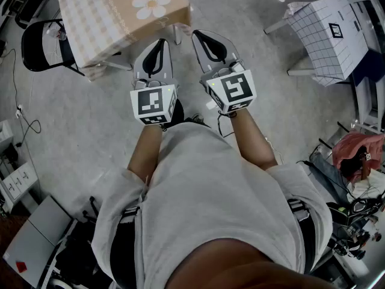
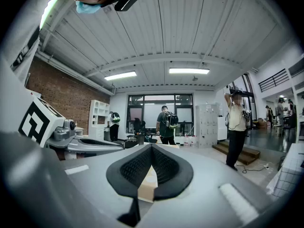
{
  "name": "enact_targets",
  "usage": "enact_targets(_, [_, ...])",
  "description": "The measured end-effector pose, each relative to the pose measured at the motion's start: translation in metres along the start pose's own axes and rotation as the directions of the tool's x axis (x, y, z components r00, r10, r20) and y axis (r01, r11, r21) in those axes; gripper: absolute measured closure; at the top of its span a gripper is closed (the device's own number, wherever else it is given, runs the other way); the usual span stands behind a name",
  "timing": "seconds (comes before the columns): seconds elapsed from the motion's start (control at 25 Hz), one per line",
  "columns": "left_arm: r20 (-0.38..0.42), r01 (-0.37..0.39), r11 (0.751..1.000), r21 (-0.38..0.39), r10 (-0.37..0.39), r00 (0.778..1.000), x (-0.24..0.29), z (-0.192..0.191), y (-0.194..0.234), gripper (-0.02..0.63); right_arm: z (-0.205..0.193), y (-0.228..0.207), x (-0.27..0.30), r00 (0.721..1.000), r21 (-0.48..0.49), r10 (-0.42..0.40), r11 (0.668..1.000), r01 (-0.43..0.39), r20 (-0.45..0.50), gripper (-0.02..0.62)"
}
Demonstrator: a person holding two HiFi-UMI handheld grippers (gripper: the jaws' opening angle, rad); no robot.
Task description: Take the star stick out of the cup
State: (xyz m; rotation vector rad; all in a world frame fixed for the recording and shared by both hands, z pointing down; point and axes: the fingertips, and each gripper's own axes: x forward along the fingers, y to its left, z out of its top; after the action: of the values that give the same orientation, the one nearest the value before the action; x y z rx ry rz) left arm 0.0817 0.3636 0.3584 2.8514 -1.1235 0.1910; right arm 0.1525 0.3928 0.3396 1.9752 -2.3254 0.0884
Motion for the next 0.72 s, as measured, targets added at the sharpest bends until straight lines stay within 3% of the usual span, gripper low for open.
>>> enact_targets(0.36, [-0.006,0.018,1.000,0.004,-0.018,1.000,0.046,0.014,0.107,0.603,0.015,0.017,0.118,1.000,-0.027,0.022,0.999,-0.022,-0.019,0.595])
enact_targets(0.52, [-0.023,-0.014,1.000,0.022,0.015,1.000,0.070,0.016,0.161,0.603,0.015,0.019,0.179,0.999,-0.014,0.042,0.999,-0.042,-0.015,0.595])
enact_targets(0.72, [-0.056,-0.075,0.996,-0.038,0.073,0.996,0.068,-0.002,0.224,0.603,-0.003,0.041,0.240,0.993,-0.012,0.076,0.997,-0.077,-0.089,0.594])
